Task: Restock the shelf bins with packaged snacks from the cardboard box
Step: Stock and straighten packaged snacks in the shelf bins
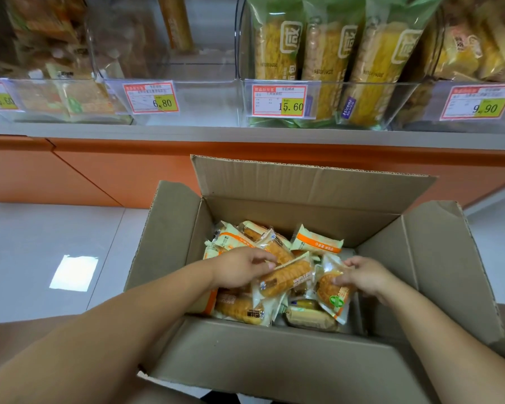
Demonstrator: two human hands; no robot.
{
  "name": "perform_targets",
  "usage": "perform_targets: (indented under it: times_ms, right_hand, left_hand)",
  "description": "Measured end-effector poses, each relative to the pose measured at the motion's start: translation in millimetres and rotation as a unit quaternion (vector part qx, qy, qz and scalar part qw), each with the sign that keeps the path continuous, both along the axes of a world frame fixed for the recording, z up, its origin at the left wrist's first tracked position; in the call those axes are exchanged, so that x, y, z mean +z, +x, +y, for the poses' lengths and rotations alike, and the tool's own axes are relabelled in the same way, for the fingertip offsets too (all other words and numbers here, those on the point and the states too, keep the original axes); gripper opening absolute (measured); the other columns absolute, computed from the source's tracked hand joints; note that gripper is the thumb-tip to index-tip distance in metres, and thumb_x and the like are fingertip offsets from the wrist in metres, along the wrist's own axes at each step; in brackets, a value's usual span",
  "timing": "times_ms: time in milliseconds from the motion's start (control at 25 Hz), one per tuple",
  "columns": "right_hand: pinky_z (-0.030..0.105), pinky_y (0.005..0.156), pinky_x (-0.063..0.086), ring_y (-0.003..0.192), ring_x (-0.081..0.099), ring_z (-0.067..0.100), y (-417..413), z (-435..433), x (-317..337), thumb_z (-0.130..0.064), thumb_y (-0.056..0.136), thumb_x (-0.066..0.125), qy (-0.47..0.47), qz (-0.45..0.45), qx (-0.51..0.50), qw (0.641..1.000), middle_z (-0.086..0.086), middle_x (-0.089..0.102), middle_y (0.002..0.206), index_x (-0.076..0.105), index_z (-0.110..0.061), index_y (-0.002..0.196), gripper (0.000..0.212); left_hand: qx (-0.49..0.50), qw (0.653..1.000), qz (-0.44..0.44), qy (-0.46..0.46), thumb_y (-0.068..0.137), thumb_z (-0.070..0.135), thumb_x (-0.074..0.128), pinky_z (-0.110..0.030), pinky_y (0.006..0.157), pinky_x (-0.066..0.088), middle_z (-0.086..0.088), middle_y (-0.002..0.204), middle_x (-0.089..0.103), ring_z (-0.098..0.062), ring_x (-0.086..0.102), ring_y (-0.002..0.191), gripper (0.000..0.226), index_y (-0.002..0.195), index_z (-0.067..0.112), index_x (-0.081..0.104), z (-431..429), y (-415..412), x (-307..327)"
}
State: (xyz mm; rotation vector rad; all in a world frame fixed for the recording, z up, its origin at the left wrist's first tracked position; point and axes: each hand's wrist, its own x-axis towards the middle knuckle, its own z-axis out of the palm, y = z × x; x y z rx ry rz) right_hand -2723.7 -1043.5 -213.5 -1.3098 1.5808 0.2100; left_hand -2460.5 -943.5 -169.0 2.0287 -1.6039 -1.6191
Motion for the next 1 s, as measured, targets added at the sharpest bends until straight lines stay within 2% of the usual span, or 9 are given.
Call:
perform_targets:
  times_ms: [160,320,480,600,680,760,840,920,1000]
  right_hand:
    - [0.033,0.082,0.053,0.085,0.066,0.02,-1.1,-16.8,3.9,-0.019,0.066,0.086,-0.087,0.075,0.07,0.991,0.001,0.068,0.098,0.061,-0.026,0.097,0.04]
    - [0.026,0.083,0.047,0.095,0.062,0.018,3.8,-3.0,1.4,-0.021,0.073,0.083,-0.044,0.098,0.134,0.985,0.002,0.064,0.108,0.061,-0.027,0.116,0.049]
    - [0.03,0.099,0.042,0.123,0.048,0.023,13.6,17.0,-9.3,-0.034,0.081,0.074,-0.102,0.165,0.229,0.954,0.003,0.05,0.137,0.05,-0.033,0.136,0.06]
    - [0.034,0.096,0.039,0.118,0.044,0.023,30.6,31.3,5.7,-0.042,0.087,0.061,-0.273,0.21,0.297,0.891,0.001,0.052,0.125,0.053,-0.028,0.128,0.044]
    - [0.033,0.083,0.045,0.099,0.056,0.022,51.0,43.5,22.3,-0.042,0.089,0.053,-0.342,0.127,0.25,0.897,-0.003,0.061,0.099,0.06,-0.023,0.101,0.023]
    - [0.034,0.076,0.052,0.083,0.064,0.021,71.9,57.6,33.7,-0.058,0.089,0.047,-0.175,0.039,0.236,0.955,-0.004,0.065,0.083,0.061,-0.02,0.089,0.04]
    - [0.03,0.08,0.052,0.087,0.063,0.016,86.7,75.1,35.1,-0.074,0.082,0.048,0.056,-0.009,0.246,0.968,-0.006,0.067,0.096,0.064,-0.023,0.103,0.057]
    - [0.026,0.083,0.046,0.095,0.058,0.013,90.0,91.0,21.8,-0.068,0.076,0.064,0.115,-0.045,0.223,0.967,-0.008,0.063,0.103,0.062,-0.028,0.105,0.05]
    - [0.027,0.074,0.044,0.086,0.057,0.015,88.9,96.2,11.6,-0.05,0.074,0.076,0.084,-0.056,0.19,0.977,-0.003,0.06,0.089,0.056,-0.023,0.083,0.035]
  left_hand:
    - [-0.053,0.978,-0.185,-0.086,0.099,0.025,0.053,-0.024,0.105,0.037,0.0,0.14,0.056,-0.018,0.052,0.127,0.038,0.137,0.021,0.056,-10.9,36.0,8.0]
    - [-0.137,0.962,-0.226,-0.063,0.089,0.024,0.065,-0.032,0.104,0.041,0.001,0.129,0.061,-0.02,0.053,0.121,0.037,0.126,0.026,0.063,-1.8,47.0,-0.4]
    - [-0.304,0.908,-0.286,-0.029,0.082,0.038,0.066,-0.042,0.11,0.032,0.002,0.143,0.045,-0.023,0.037,0.132,0.071,0.147,0.031,0.038,19.2,25.5,-11.9]
    - [-0.335,0.881,-0.331,-0.041,0.078,0.045,0.069,-0.044,0.113,0.021,-0.003,0.143,0.037,-0.026,0.03,0.132,0.083,0.15,0.028,0.031,23.5,15.1,-17.9]
    - [-0.337,0.874,-0.347,-0.058,0.077,0.045,0.072,-0.043,0.112,0.021,-0.006,0.14,0.039,-0.027,0.031,0.129,0.077,0.145,0.025,0.04,19.5,11.5,-19.8]
    - [-0.335,0.878,-0.338,-0.048,0.074,0.046,0.076,-0.042,0.112,0.021,-0.005,0.138,0.042,-0.026,0.033,0.129,0.077,0.141,0.024,0.046,15.8,12.2,-22.1]
    - [-0.309,0.895,-0.319,-0.034,0.073,0.043,0.078,-0.038,0.109,0.024,-0.002,0.132,0.052,-0.025,0.042,0.126,0.069,0.134,0.025,0.05,12.5,16.7,-23.2]
    - [-0.261,0.918,-0.295,-0.036,0.077,0.036,0.076,-0.036,0.102,0.028,0.001,0.122,0.062,-0.024,0.051,0.118,0.05,0.122,0.029,0.053,8.7,21.7,-24.0]
    - [-0.244,0.927,-0.282,-0.04,0.08,0.036,0.073,-0.036,0.101,0.029,0.004,0.122,0.063,-0.021,0.053,0.118,0.046,0.122,0.031,0.055,5.3,23.8,-21.4]
